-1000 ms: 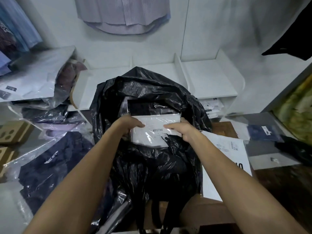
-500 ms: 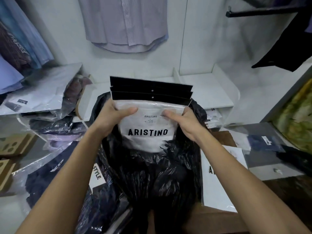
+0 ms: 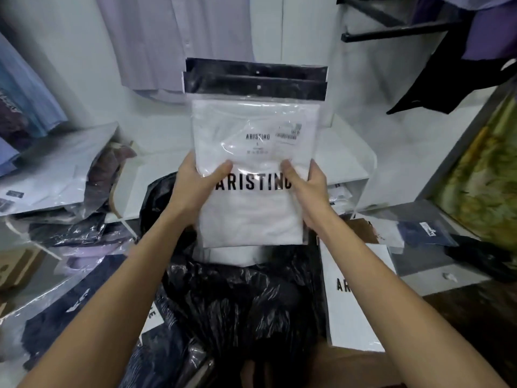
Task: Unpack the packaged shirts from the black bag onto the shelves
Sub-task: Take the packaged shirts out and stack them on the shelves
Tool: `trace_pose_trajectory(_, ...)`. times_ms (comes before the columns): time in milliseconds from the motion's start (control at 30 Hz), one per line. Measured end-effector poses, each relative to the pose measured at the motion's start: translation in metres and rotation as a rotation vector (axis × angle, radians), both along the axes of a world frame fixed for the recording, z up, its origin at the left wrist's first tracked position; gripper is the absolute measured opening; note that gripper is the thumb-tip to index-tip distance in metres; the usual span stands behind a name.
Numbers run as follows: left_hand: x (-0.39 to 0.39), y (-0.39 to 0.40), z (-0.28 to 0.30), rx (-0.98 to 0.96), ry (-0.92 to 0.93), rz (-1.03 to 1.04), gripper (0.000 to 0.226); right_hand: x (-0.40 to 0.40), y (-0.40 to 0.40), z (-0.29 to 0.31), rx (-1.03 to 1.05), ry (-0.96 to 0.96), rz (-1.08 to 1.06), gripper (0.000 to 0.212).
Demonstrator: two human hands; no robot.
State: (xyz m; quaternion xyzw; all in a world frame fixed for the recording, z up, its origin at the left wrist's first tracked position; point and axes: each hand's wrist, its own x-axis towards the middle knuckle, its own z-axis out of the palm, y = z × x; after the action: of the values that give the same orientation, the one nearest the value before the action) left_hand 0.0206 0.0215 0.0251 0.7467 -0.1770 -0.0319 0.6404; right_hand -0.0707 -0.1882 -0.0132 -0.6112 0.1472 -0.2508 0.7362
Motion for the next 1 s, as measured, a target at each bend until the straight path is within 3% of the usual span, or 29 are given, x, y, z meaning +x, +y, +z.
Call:
trace_pose_trajectory(100, -0.015, -0.051, 0.016, -0.068, -0.008, 0.026, 0.054, -0.010, -0.032, 0.020, 0.001, 0.003, -0.151, 0.030)
trace_pose_trajectory(200, -0.039, -0.093, 0.000, 0.003, 0.071, -0.042, 0.072, -0.039, -0.070, 0.007, -0.034, 0.134, -0.257, 0.030)
trace_pose_trajectory(333, -0.081, -0.140, -0.066, 0.078, 0.195, -0.173, 0.093, -0.091, -0.111, -0.044, -0.015, 0.385, -0.367, 0.039)
trace_pose_trajectory(433, -0.117, -0.164, -0.120, 0.201, 0.177, -0.281, 0.116, -0.132, -0.131, -0.092, 0.011, 0.546, -0.451, 0.046)
trace_pose_trajectory(600, -0.156, -0.191, -0.182, 0.604, 0.261, -0.499, 0.081, -0.183, -0.152, -0.165, 0.044, 0.821, -0.490, 0.060)
trace_pose_trajectory(667, -0.166, -0.197, -0.204, 0.755, 0.309, -0.557, 0.082, -0.192, -0.154, -0.189, 0.037, 0.940, -0.446, 0.068)
trace_pose_trajectory(733, -0.174, -0.201, -0.218, 0.869, 0.307, -0.562, 0.083, -0.196, -0.152, -0.201, -0.002, 1.014, -0.416, 0.059)
trace_pose_trajectory(800, -0.178, -0.204, -0.222, 0.903, 0.277, -0.536, 0.083, -0.195, -0.151, -0.209, -0.081, 1.054, -0.460, 0.057)
trace_pose_trajectory(900, -0.177, -0.206, -0.213, 0.945, 0.270, -0.575, 0.083, -0.189, -0.142, -0.208, -0.304, 1.164, -0.554, 0.078)
trace_pose_trajectory(1000, -0.169, -0.203, -0.185, 0.906, 0.270, -0.610, 0.083, -0.179, -0.132, -0.201, -0.646, 1.074, -0.609, 0.062)
